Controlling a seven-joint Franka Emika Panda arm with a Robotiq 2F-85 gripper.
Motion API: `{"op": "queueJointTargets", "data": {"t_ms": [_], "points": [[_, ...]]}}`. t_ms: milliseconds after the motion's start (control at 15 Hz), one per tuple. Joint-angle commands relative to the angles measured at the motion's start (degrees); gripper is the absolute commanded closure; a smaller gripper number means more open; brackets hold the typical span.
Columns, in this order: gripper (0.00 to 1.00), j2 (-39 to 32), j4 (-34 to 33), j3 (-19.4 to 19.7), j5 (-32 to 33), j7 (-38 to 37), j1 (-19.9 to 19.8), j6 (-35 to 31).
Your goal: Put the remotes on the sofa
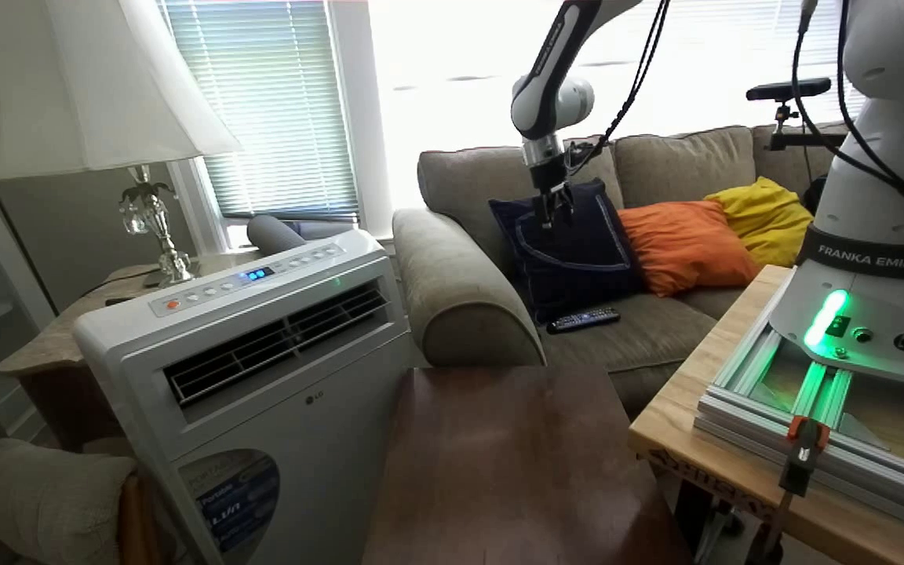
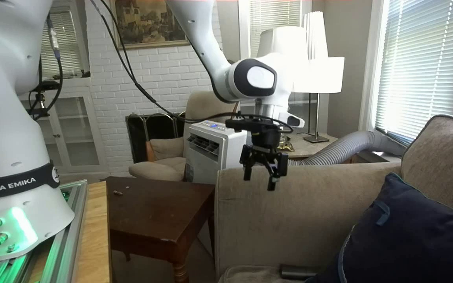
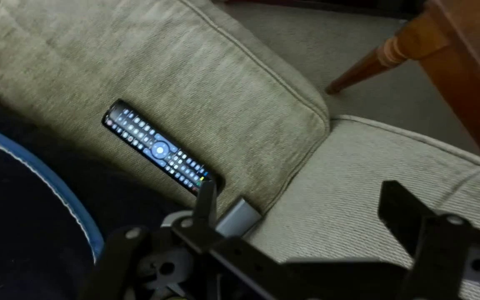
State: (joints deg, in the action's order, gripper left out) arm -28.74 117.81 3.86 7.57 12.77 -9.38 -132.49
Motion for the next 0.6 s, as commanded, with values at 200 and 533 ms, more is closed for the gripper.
{"op": "queueJointTargets", "data": {"t_ms": [200,533], "points": [[0.00,11.13,7.04,-1.81,-15.45,-4.50,-1.22,-1.54],[0.00,10.01,4.84,-0.73,-16.12,-3.97,-0.22,-2.16]]}}
